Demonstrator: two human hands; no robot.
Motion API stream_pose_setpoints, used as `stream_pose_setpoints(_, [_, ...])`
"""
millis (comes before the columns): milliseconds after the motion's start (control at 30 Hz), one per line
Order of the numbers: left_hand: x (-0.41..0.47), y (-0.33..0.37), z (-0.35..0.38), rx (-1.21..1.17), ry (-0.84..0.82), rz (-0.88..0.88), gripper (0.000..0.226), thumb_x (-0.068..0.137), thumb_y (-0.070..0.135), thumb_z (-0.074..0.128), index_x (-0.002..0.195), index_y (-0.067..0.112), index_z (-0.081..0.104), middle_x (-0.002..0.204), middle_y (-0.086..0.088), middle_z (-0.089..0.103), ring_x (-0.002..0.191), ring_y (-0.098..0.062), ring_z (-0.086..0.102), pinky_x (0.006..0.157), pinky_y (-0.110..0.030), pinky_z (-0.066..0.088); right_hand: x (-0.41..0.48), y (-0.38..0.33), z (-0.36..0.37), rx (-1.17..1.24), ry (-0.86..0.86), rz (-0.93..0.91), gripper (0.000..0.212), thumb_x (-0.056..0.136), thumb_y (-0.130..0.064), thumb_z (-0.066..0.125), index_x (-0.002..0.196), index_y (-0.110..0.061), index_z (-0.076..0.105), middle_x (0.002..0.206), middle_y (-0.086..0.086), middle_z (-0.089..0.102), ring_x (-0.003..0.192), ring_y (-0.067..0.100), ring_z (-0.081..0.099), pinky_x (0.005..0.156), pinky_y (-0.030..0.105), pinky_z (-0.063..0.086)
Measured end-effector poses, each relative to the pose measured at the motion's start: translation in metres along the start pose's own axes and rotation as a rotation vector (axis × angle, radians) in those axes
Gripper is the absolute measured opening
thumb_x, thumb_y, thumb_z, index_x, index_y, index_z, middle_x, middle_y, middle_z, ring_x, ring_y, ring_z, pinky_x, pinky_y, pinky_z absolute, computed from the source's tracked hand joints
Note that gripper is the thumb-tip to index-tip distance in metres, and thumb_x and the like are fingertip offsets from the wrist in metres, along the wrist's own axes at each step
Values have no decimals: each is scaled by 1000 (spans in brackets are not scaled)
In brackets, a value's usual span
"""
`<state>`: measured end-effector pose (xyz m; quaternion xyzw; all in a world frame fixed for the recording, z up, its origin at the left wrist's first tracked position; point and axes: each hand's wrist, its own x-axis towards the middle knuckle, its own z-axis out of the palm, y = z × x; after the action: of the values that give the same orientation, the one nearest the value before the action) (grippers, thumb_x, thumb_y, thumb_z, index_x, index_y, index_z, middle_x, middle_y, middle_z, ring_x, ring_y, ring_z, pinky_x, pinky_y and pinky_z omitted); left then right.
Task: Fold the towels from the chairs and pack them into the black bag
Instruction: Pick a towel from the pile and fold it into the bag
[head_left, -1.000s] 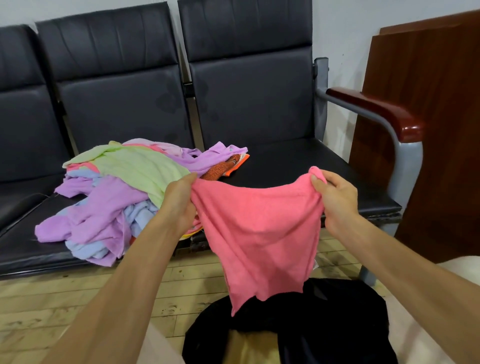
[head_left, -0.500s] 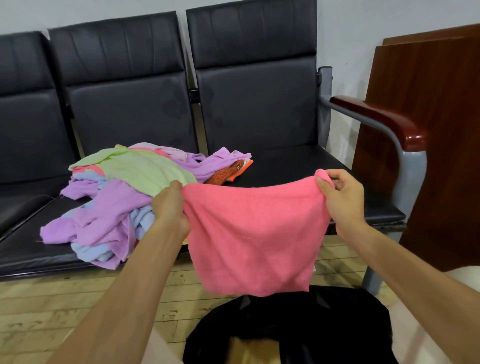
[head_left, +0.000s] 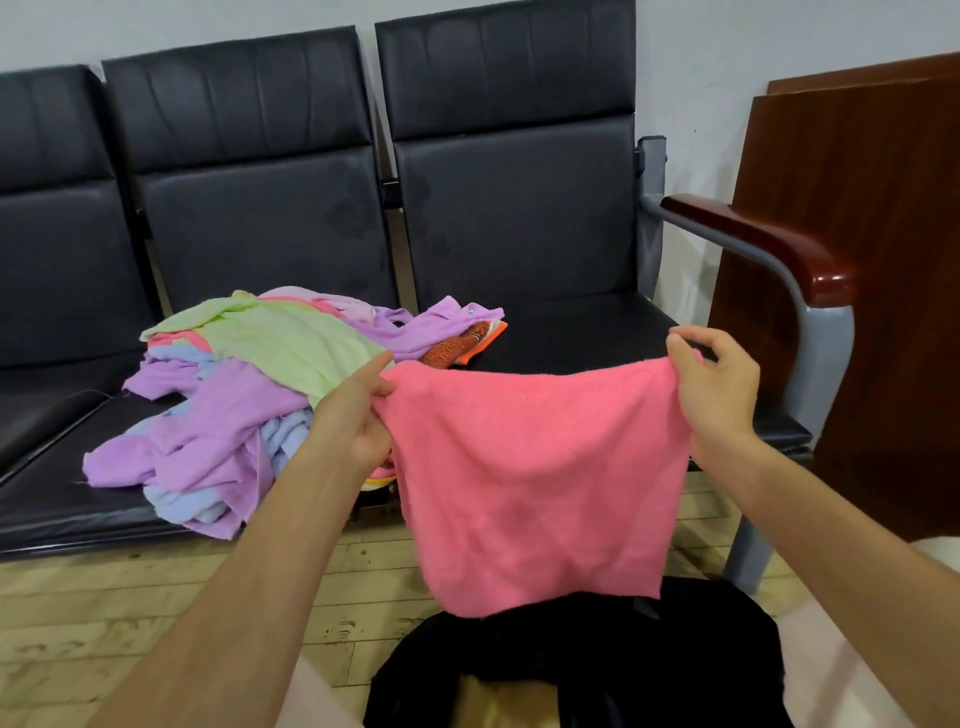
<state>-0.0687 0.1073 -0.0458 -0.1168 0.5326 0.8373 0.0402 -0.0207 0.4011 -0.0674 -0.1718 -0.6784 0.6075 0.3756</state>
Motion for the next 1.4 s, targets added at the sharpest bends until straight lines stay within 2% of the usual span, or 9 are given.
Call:
stream_pose_setpoints(100, [0, 0, 3, 64, 50, 25, 29, 83, 2, 58, 109, 11, 67, 117, -7, 57, 103, -19, 53, 82, -28, 46, 2, -1, -3, 116, 46, 91, 12, 91, -18, 64, 100, -26, 67, 106, -9, 64, 108, 9, 56, 86, 19, 42])
stream_pose_setpoints(200, [-4, -1, 8, 38, 106, 57, 31, 82, 9, 69, 112, 6, 65, 104, -5, 63, 85, -15, 56, 67, -26, 46, 5, -4, -5, 206, 64, 157, 12, 87, -15, 69, 95, -24, 70, 98, -13, 64, 103, 7, 57, 84, 18, 44])
stream_pose_setpoints(367, [-4, -6, 7, 281, 187, 302, 26, 88, 5, 64, 114, 8, 67, 107, -6, 65, 96, -16, 59, 72, -24, 49, 7, -4, -7, 151, 16, 176, 23, 84, -5, 69, 101, -20, 72, 98, -12, 62, 92, 1, 54, 73, 15, 42])
stream_pose_setpoints(500, [1, -2, -4, 671, 329, 524, 25, 89, 8, 63, 113, 9, 68, 102, -4, 61, 93, -15, 55, 82, -28, 46, 6, -1, -8, -4, -22, 118, 20, 86, -7, 68, 104, -17, 71, 90, -20, 55, 89, 2, 51, 84, 25, 41])
stream_pose_setpoints(667, [2, 6, -12, 518, 382, 439, 17, 86, 5, 66, 102, 7, 71, 100, -5, 66, 91, -17, 56, 88, -35, 51, 7, 4, -5, -80, -59, 118, 18, 84, -9, 71, 100, -17, 73, 91, -14, 61, 102, 12, 54, 97, 34, 45])
stream_pose_setpoints(900, [1, 15, -12, -23, 188, 145, 34, 88, 0, 62, 122, 1, 61, 121, -9, 63, 101, -17, 60, 88, -31, 51, 15, -9, -16, -219, -189, -45, 29, 82, -10, 73, 111, -13, 72, 114, -1, 66, 114, 17, 55, 103, 38, 44])
stream_pose_setpoints(1067, [0, 20, -13, 207, 161, 228, 44, 85, -15, 55, 125, 2, 59, 122, -6, 53, 110, -20, 49, 96, -28, 45, 17, -20, -26, -522, -295, -297, 45, 77, -10, 79, 121, -12, 67, 122, 4, 61, 113, 20, 53, 92, 27, 41])
stream_pose_setpoints(1267, [-5, 15, -20, 676, 262, 532, 37, 82, -9, 64, 117, 3, 66, 123, -13, 63, 106, -18, 56, 89, -26, 46, 20, -20, -28, -653, -210, -488, 19, 84, -10, 72, 103, -8, 75, 100, 10, 71, 89, 10, 52, 81, 25, 41])
stream_pose_setpoints(1400, [-7, 13, -20, 993, 269, 689, 28, 88, 0, 62, 115, 2, 67, 119, -14, 66, 106, -23, 60, 94, -31, 46, 20, -21, -30, -685, -186, -514, 19, 85, -12, 72, 101, -5, 75, 95, 14, 71, 83, 10, 51, 76, 25, 42])
